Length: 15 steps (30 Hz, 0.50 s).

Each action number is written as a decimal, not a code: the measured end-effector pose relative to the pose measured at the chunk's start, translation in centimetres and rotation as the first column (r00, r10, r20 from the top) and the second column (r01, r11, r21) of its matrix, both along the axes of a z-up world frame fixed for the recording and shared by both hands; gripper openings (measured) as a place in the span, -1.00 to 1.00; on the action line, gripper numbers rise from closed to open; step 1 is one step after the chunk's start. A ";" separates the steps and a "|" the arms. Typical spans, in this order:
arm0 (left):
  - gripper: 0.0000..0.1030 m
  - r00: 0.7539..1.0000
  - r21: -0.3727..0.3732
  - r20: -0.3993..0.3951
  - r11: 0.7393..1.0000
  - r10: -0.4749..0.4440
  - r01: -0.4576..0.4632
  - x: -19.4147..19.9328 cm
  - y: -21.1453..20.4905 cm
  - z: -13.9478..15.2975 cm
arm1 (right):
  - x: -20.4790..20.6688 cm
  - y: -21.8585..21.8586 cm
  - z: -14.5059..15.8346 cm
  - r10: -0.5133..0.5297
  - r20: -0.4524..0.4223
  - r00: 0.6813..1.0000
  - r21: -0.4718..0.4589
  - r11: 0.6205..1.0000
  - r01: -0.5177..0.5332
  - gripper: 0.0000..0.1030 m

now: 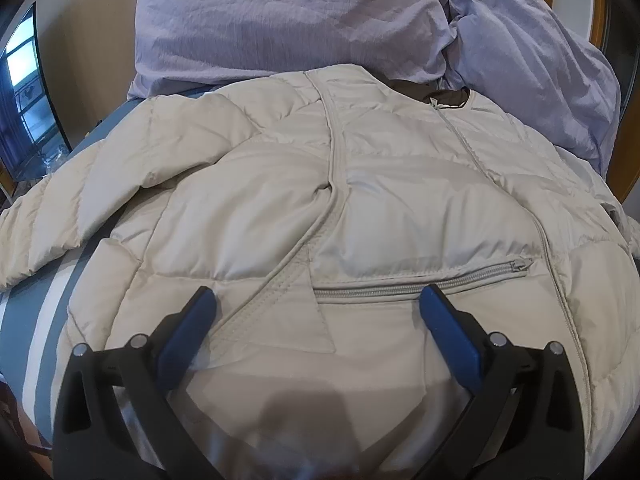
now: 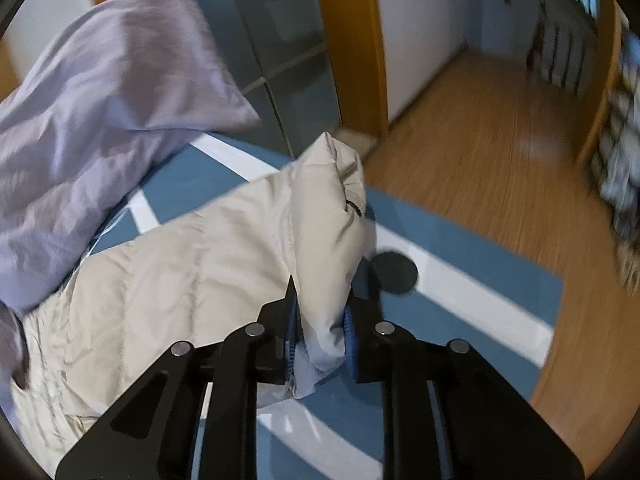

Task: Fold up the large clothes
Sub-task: 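Fold the held sleeve across the jacket front with the right gripper, release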

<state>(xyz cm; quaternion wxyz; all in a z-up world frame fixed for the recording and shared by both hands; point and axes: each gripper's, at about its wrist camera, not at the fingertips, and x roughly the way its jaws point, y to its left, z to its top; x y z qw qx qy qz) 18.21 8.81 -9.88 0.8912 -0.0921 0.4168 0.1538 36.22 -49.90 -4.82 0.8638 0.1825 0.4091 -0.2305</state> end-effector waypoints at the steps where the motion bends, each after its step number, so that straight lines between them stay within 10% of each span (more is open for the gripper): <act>1: 0.97 1.000 -0.001 0.002 1.000 0.000 0.000 0.0 0.0 0.0 | 0.1 0.6 0.6 0.013 0.011 1.000 -0.017 1.000 -0.013 -0.63; 7: 0.97 1.000 -0.010 0.010 1.000 0.000 0.000 -0.1 0.1 -0.2 | 2.2 9.2 5.7 0.225 0.115 0.968 -0.103 0.972 -0.213 -0.63; 15: 0.97 1.000 -0.022 0.017 1.000 0.001 -0.001 -0.3 0.2 -0.1 | 4.5 24.0 6.5 0.530 0.106 0.841 -0.151 0.845 -0.513 -0.64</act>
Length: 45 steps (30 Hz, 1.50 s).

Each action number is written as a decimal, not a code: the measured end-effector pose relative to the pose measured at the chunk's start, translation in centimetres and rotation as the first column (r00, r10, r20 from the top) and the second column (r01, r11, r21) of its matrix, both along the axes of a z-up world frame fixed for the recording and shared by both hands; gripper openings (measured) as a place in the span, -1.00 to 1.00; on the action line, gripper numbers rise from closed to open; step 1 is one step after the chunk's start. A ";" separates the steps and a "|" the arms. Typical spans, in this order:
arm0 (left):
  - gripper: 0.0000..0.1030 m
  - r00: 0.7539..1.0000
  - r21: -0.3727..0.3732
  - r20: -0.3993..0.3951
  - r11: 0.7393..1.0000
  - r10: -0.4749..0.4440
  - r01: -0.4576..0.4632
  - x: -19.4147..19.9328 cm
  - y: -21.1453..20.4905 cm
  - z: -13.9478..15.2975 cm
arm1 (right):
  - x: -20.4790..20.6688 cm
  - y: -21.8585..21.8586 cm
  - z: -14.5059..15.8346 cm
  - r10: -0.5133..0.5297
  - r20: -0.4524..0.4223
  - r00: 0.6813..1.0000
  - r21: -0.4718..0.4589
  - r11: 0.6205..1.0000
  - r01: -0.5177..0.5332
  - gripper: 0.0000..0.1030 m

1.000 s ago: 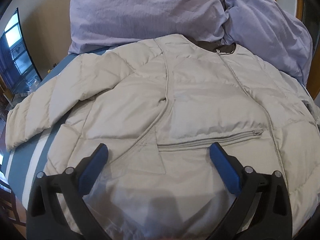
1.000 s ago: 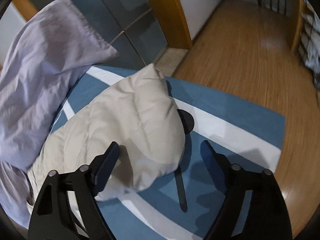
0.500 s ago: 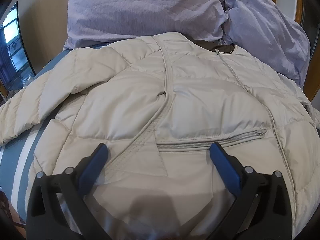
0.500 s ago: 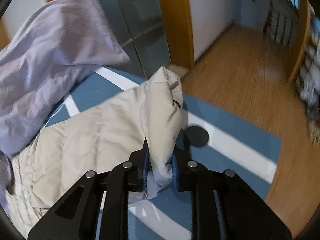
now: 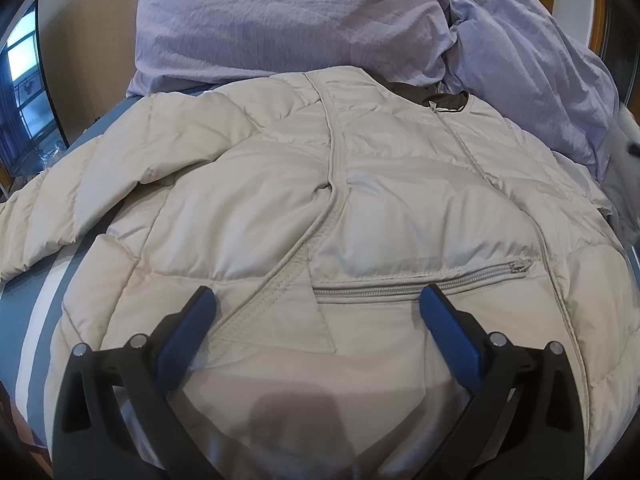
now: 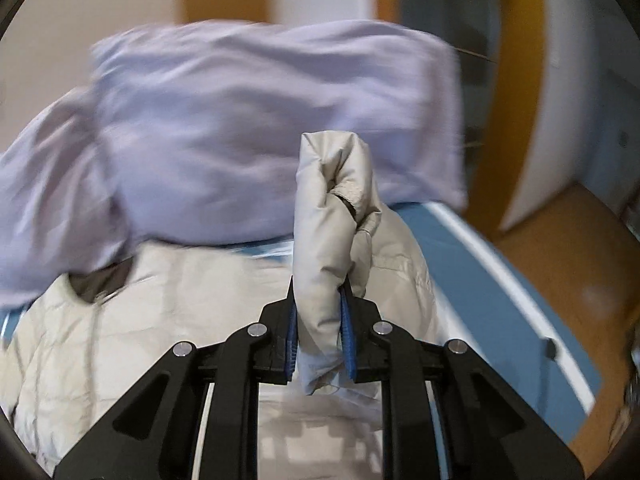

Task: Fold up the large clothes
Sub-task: 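Fold the held sleeve across the jacket front with the right gripper, release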

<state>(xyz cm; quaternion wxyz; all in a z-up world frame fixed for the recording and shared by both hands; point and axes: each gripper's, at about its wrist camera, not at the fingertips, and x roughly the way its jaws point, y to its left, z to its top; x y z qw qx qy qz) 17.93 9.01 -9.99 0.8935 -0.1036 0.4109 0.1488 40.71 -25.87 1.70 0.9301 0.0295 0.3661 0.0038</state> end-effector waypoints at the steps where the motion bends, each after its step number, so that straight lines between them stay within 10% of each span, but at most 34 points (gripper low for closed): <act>1: 0.97 1.000 -0.001 0.000 1.000 0.000 0.000 0.0 0.0 0.0 | 0.2 1.6 -0.3 0.028 -0.015 1.000 0.000 1.000 -0.028 -0.64; 16: 0.97 1.000 -0.019 0.007 1.000 0.002 -0.002 -0.1 0.1 0.0 | -2.9 19.9 -4.8 0.409 -0.174 0.895 0.145 0.910 -0.388 -0.64; 27: 0.97 1.000 -0.027 0.010 1.000 0.001 -0.001 -0.1 0.2 0.1 | -4.1 22.8 -6.4 0.483 -0.268 0.834 0.115 0.875 -0.470 -0.36; 36: 0.97 1.000 -0.031 0.012 1.000 0.001 -0.001 -0.1 0.1 0.0 | -3.0 19.6 -3.7 0.365 -0.146 0.920 0.027 0.931 -0.365 0.03; 45: 0.97 0.999 -0.070 0.036 0.998 -0.001 0.004 -0.4 0.5 0.3 | -3.5 22.6 -8.3 0.387 -0.264 0.884 -0.074 0.905 -0.418 0.47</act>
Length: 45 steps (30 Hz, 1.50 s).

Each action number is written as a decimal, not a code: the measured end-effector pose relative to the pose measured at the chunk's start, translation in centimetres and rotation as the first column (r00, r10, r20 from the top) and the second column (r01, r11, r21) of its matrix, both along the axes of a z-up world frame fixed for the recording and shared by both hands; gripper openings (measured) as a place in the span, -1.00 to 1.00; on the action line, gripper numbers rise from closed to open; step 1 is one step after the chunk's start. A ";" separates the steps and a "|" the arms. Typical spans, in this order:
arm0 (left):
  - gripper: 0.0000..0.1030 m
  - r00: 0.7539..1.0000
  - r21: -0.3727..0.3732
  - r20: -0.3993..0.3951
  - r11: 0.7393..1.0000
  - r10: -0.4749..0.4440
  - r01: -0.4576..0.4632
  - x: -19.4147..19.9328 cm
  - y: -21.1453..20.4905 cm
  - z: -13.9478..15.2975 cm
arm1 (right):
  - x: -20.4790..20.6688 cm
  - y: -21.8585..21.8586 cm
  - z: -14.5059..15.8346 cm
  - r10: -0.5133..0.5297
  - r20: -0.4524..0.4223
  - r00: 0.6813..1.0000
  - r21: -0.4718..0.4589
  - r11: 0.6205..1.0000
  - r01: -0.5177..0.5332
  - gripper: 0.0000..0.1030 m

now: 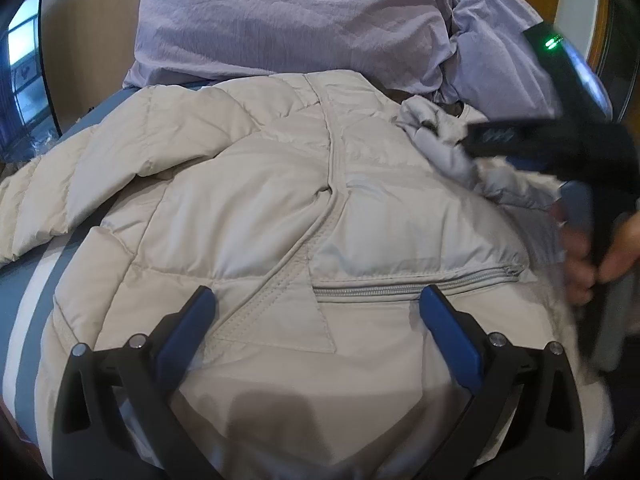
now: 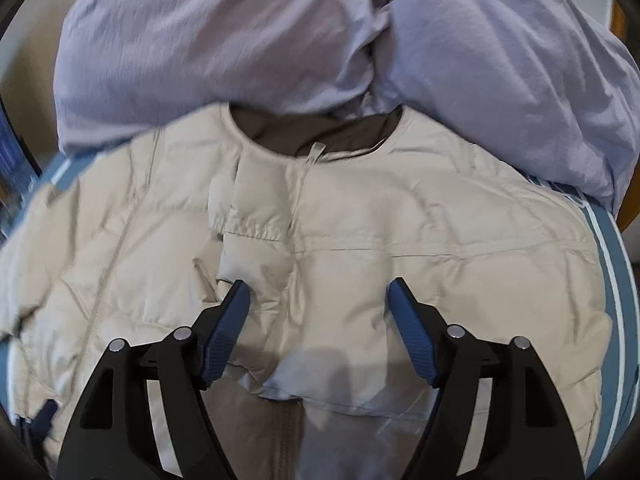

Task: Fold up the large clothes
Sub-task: 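Fold the held sleeve across the jacket front with the right gripper, release, then grasp the cuff of the other sleeve with the left gripper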

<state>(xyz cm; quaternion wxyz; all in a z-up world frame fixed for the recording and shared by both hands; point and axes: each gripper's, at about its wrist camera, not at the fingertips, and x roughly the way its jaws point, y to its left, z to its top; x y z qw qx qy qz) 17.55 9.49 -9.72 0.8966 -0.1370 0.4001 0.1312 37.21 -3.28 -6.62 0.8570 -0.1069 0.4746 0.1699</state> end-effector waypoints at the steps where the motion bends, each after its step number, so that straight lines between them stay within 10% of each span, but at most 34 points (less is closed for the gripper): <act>1: 0.97 1.000 -0.008 0.003 1.000 -0.002 0.002 -0.1 0.1 0.1 | 0.0 0.4 -0.4 -0.001 -0.003 1.000 -0.018 1.000 0.000 0.51; 15: 0.97 0.990 0.035 0.033 0.990 0.135 -0.137 -5.3 5.7 4.6 | -1.6 -1.7 1.9 -0.027 -0.079 0.996 0.109 0.993 0.035 0.72; 28: 0.97 0.881 0.090 -0.022 0.879 0.472 -0.469 -12.4 21.8 5.0 | -6.9 -5.3 4.2 0.071 -0.040 0.997 0.174 0.983 -0.063 0.78; 37: 0.26 0.806 -0.032 -0.108 0.808 0.582 -0.588 -15.0 30.5 2.3 | -7.4 -6.4 3.9 0.084 -0.043 0.996 0.183 0.980 -0.075 0.78; 45: -0.04 0.802 -0.089 -0.089 0.798 0.590 -0.596 -15.8 30.6 1.3 | -7.2 -6.8 2.9 0.073 -0.069 0.995 0.184 0.981 -0.059 0.78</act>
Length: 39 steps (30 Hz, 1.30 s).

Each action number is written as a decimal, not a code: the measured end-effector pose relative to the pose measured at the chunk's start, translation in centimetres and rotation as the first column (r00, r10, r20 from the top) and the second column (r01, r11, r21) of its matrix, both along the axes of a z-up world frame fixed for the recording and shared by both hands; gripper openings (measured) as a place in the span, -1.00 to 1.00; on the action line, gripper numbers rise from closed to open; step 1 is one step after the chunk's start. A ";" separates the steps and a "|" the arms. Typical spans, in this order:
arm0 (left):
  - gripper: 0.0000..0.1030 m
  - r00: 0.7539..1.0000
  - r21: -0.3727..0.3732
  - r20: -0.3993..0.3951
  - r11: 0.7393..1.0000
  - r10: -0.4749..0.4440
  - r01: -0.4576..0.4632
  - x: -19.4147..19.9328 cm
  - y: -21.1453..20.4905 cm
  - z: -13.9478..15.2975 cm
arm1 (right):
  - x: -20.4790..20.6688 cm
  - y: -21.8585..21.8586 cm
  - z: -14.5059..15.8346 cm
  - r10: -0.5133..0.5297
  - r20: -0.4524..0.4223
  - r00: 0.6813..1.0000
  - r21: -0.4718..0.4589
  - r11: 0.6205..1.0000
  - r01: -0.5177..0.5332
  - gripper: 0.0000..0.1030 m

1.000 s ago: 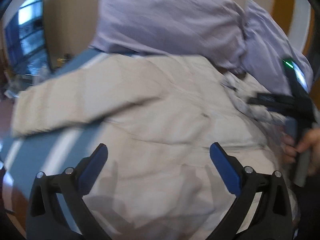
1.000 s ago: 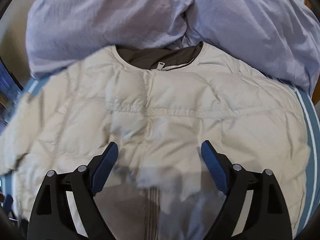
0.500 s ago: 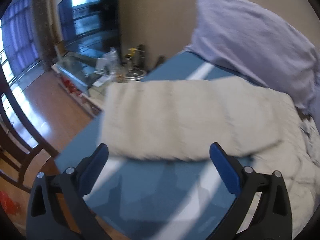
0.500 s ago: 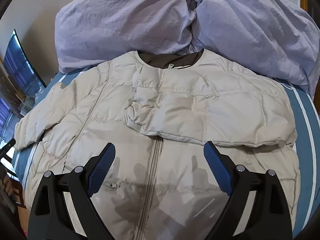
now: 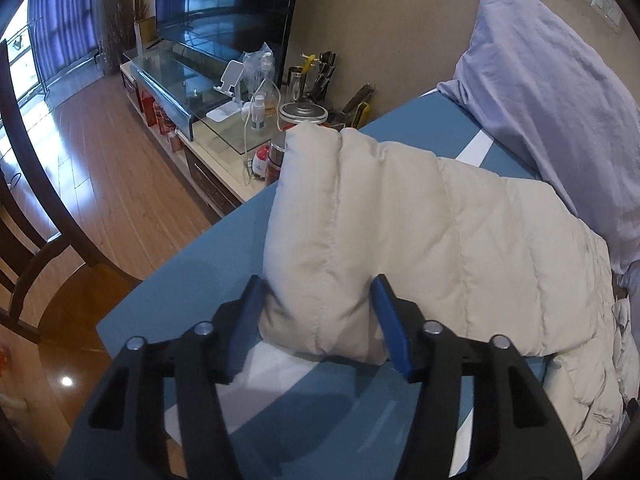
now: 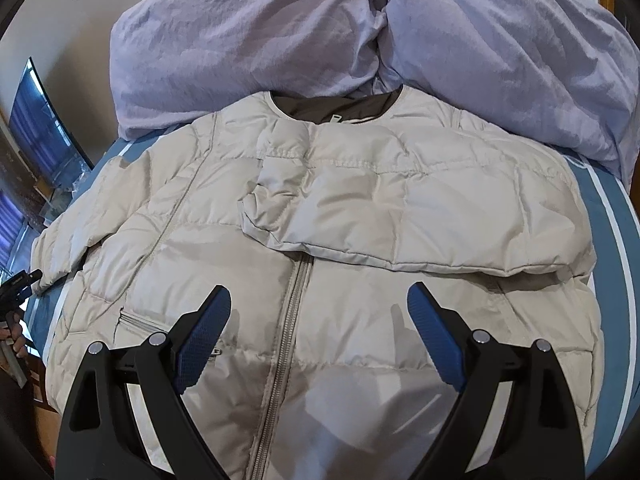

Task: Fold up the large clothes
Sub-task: 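Grasp the cuff of the other sleeve with the left gripper, then lift and fold the sleeve across the jacket front with the left gripper, release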

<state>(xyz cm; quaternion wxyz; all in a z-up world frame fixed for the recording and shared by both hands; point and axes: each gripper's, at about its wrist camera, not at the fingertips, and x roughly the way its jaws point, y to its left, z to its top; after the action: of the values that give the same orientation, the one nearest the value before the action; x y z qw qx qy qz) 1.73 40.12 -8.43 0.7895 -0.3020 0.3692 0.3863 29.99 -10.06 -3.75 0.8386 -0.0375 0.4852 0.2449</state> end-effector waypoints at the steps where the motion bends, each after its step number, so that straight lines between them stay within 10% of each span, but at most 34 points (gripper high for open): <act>1: -0.19 1.000 -0.006 0.011 1.000 -0.005 0.005 0.1 0.0 -0.1 | 0.0 0.0 -0.1 -0.001 -0.003 1.000 0.001 1.000 0.001 0.78; 8: -0.67 0.999 -0.008 0.036 1.000 -0.004 0.004 1.0 -0.4 0.1 | -0.1 -0.8 0.0 -0.008 -0.004 1.000 0.012 1.000 0.008 0.78; 21: -0.70 0.971 0.127 0.204 0.987 -0.126 0.101 5.3 -5.7 10.1 | 0.7 -4.5 1.6 -0.061 0.032 0.998 0.060 0.997 0.059 0.78; 29: -0.69 0.892 0.149 0.311 0.944 -0.328 0.295 12.4 -13.0 15.4 | 1.4 -8.4 1.4 -0.119 0.026 0.993 0.084 0.990 0.117 0.78; 39: -0.69 0.755 0.188 0.338 0.826 -0.562 0.531 20.9 -24.3 16.3 | 2.1 -13.1 0.8 -0.194 0.032 0.981 0.080 0.978 0.191 0.78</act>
<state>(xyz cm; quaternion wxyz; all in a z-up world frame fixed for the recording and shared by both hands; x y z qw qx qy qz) 22.67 15.83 7.89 0.9351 -0.2174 0.2658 0.0874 32.09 -23.17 -2.98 0.8686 0.0368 0.4602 0.1802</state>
